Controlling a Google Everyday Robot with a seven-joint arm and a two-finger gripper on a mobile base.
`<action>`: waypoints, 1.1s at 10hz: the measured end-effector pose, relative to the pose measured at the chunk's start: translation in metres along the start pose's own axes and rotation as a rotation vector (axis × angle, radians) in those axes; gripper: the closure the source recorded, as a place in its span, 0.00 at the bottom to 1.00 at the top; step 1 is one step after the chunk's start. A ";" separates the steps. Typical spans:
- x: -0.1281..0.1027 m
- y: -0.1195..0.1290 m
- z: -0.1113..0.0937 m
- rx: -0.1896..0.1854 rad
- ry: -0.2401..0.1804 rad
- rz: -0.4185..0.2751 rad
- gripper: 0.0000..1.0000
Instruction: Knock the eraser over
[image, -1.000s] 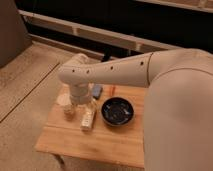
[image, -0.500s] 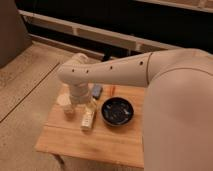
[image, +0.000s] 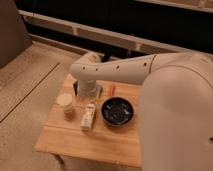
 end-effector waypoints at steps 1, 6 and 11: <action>-0.008 -0.006 0.001 0.006 -0.008 0.009 0.35; -0.050 -0.017 0.004 0.094 0.011 -0.054 0.35; -0.079 0.000 0.009 0.114 0.055 -0.102 0.35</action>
